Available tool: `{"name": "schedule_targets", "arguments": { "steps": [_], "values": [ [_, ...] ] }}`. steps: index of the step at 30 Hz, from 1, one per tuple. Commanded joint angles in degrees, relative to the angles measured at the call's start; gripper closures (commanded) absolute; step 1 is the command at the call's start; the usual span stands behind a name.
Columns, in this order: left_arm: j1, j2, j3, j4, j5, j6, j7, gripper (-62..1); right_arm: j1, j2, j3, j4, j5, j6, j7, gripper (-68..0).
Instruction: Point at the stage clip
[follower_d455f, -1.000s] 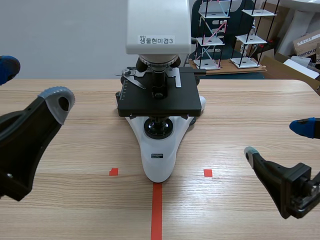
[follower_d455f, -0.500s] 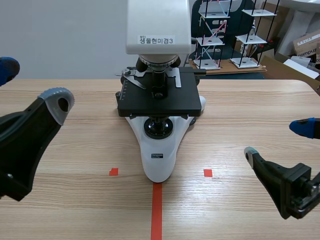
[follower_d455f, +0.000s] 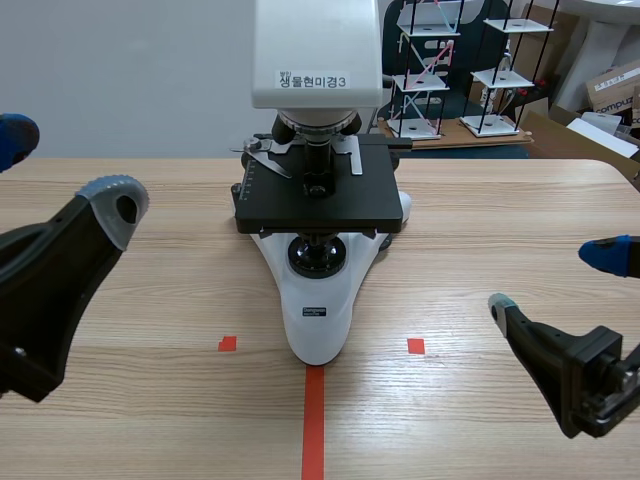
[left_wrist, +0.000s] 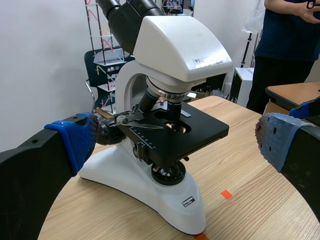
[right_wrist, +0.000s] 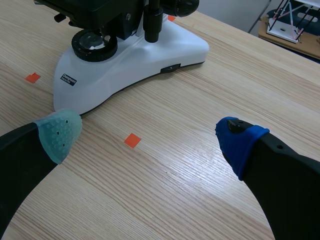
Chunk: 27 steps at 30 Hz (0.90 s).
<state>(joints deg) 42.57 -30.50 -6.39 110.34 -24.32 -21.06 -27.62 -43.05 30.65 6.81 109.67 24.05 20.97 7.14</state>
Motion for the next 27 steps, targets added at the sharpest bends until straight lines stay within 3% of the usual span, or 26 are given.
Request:
{"name": "schedule_targets", "arguments": {
  "steps": [1, 25, 27],
  "values": [
    [0.4, 0.0, -0.5, 0.3, -0.5, 0.1, -0.9, -62.3, 0.0, 0.3, 0.6, 1.0, 0.6, 0.0, 0.7, -58.9],
    [0.4, 0.0, -0.5, 0.3, -0.5, 0.4, -1.0, -62.3, 0.0, 0.3, 0.6, 1.0, 0.4, 0.0, 0.7, -58.9],
    [0.4, 0.0, -0.5, 0.3, -0.5, 0.4, -1.0, -54.0, 0.0, 0.3, 0.6, 1.0, 0.4, 0.0, 0.7, -58.9]
  ]
}}
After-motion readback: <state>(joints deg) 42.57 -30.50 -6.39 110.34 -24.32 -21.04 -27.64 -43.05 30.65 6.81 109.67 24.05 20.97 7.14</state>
